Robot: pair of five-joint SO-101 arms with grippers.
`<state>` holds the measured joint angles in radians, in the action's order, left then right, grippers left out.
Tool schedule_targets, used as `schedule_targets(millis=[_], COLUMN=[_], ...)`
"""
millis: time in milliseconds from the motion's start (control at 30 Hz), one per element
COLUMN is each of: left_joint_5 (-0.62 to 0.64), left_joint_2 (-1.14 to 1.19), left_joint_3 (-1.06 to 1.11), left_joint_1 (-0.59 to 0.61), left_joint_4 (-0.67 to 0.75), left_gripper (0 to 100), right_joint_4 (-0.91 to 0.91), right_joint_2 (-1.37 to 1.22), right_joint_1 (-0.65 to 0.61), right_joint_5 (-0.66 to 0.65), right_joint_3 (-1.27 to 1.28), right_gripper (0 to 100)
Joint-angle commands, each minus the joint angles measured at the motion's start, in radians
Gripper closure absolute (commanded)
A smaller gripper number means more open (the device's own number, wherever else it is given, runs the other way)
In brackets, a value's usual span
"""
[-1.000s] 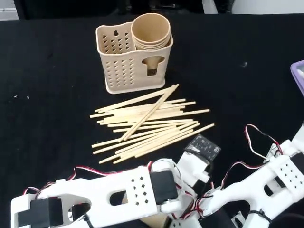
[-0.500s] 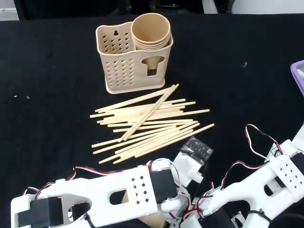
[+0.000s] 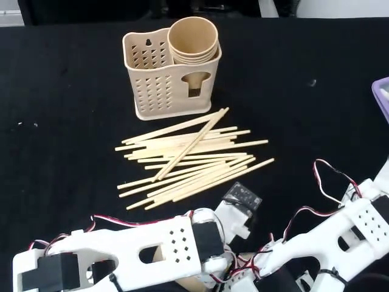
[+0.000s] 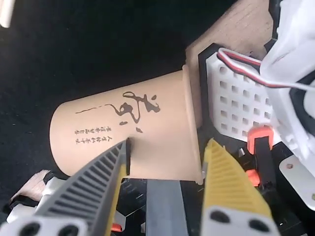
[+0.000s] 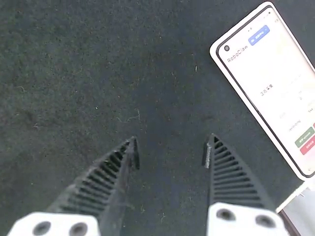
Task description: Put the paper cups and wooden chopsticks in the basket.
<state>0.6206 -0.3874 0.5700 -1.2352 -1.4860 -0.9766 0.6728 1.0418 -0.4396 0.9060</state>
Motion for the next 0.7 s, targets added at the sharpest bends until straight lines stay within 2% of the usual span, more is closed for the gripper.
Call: schedule_targets(millis=[0,67,200,267,333,467,667], left_joint_5=[-0.038,-0.066,-0.127,-0.144,-0.153,-0.172,-0.365], left_joint_2=[-0.014,-0.014,-0.012,-0.014,-0.021,-0.08,-0.259], left_joint_3=[0.001,0.001,-0.028,-0.035,-0.044,-0.085,-0.222], left_joint_1=[0.018,0.022,0.088,0.139,0.2,0.317,0.516], left_joint_4=[-0.003,0.0,-0.002,-0.005,-0.005,-0.015,-0.152], left_gripper=[75,80,98,94,98,97,97], right_joint_4=[0.02,0.02,0.02,0.02,0.02,0.02,0.02], right_joint_2=[0.021,0.021,0.021,0.021,0.021,0.021,0.021], right_joint_1=[0.023,0.023,0.023,0.023,0.023,0.023,0.011], right_joint_5=[-0.009,-0.009,-0.009,-0.009,-0.009,-0.009,-0.002], right_joint_3=[-0.007,-0.007,-0.007,-0.007,-0.007,-0.007,0.008], right_gripper=[77.9,77.9,77.9,77.9,77.9,77.9,77.9])
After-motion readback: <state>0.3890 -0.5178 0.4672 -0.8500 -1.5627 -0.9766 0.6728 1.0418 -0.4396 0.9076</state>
